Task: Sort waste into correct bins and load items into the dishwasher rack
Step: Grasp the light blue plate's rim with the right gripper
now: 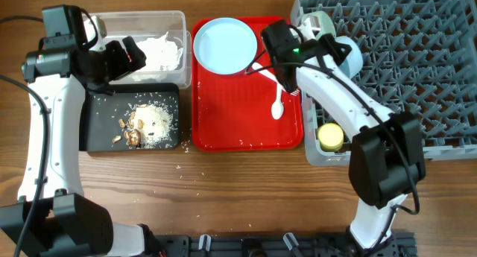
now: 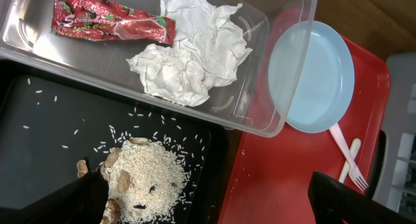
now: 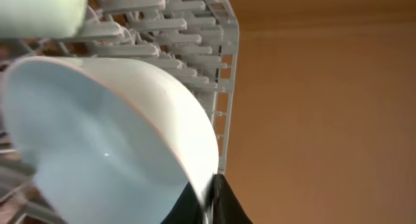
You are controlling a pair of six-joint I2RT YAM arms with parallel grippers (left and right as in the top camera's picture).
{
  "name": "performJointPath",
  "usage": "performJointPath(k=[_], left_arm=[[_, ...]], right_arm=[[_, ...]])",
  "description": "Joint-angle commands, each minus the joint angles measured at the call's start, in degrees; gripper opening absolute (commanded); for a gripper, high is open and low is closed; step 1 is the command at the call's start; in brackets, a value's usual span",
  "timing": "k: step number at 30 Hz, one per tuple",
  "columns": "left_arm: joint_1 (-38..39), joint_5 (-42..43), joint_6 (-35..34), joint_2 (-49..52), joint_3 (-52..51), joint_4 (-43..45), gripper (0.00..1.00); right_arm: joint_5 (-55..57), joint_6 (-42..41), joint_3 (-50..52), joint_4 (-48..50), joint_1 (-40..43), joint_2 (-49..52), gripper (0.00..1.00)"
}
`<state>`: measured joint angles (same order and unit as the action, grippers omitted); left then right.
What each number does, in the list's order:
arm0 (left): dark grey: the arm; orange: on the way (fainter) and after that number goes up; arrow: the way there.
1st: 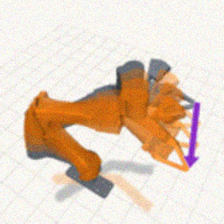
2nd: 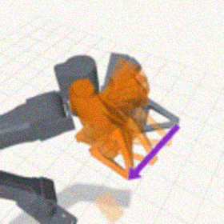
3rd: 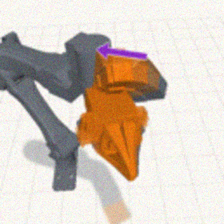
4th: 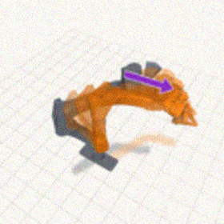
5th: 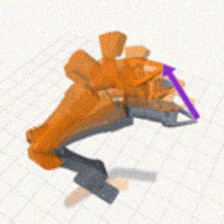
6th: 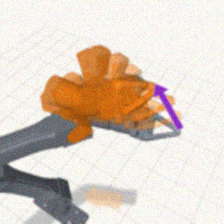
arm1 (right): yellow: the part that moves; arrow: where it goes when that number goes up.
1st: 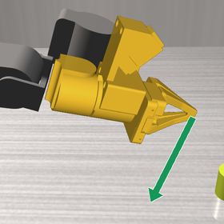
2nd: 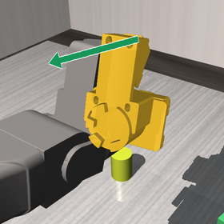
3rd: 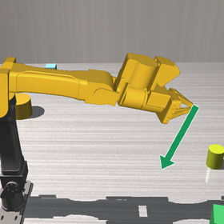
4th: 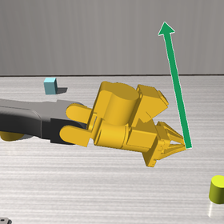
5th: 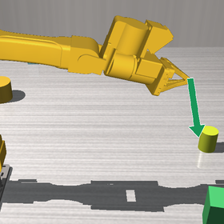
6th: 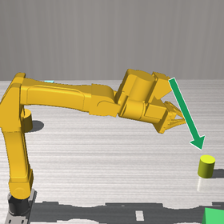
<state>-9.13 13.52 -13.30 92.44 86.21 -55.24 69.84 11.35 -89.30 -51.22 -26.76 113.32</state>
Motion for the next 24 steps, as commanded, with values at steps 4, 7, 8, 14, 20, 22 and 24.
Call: performJointPath(k=[4,7,8,14,20,22,24], left_arm=[[-0.11,0.04,0.7,-0.79,0.15,0.13,1.0],[-0.11,0.07,0.7,-0.79,0.15,0.13,1.0],[-0.11,0.04,0.7,-0.81,0.15,0.13,1.0],[-0.11,0.07,0.7,-0.81,0.15,0.13,1.0],[-0.11,0.07,0.68,-0.79,0.15,0.13,1.0],[-0.11,0.07,0.7,-0.81,0.15,0.13,1.0],[-0.11,0.04,0.7,-0.81,0.15,0.13,1.0]], right_arm=[[-11.45,-0.83,-0.04,-0.44,-3.82,0.2,0.54],[-16.61,-1.07,-1.97,-0.48,-3.76,-2.08,0.6],[-19.21,-1.44,-3.45,-0.52,-3.76,-3.52,0.62],[-61.68,-10.54,-7.41,6.43,-3.76,-14.14,0.74],[-67.34,-37.68,-5.51,21.24,-3.76,-7.08,0.57],[-65.37,-45.75,-5.51,24.87,-3.76,-0.76,0.57],[-65.7,-51.08,-5.51,27.08,-3.78,5.22,0.56]])
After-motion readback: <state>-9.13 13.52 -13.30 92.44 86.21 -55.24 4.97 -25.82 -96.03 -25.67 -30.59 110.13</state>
